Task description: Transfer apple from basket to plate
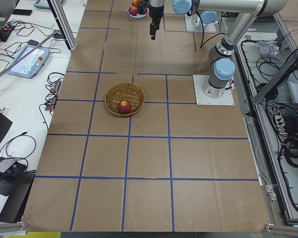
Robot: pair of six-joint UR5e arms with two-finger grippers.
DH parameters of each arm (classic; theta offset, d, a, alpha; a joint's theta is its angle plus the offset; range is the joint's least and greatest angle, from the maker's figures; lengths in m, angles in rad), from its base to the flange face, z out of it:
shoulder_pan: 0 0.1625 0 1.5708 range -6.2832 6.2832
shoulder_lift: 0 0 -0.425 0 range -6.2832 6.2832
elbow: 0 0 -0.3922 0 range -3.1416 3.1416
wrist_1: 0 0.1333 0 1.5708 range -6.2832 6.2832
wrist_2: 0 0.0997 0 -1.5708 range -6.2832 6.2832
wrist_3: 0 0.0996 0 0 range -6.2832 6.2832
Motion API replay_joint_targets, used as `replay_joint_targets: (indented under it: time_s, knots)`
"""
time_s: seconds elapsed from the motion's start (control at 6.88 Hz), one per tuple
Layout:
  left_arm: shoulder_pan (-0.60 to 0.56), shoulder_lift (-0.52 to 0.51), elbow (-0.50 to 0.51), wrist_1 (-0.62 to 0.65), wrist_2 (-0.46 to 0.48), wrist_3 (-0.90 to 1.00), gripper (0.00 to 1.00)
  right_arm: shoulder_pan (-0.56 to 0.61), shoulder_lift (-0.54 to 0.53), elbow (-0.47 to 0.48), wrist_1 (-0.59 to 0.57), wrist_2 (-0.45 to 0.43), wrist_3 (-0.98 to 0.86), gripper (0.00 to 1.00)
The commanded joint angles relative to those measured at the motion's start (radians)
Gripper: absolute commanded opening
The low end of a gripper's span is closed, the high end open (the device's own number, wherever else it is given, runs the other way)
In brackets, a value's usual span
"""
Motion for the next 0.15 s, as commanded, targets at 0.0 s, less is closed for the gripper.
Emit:
replay_joint_targets:
  time_s: [0.0]
  knots:
    - [0.0, 0.0, 0.001, 0.0, 0.0, -0.001, 0.99, 0.0, -0.001, 0.001, -0.002, -0.001, 0.0, 1.0]
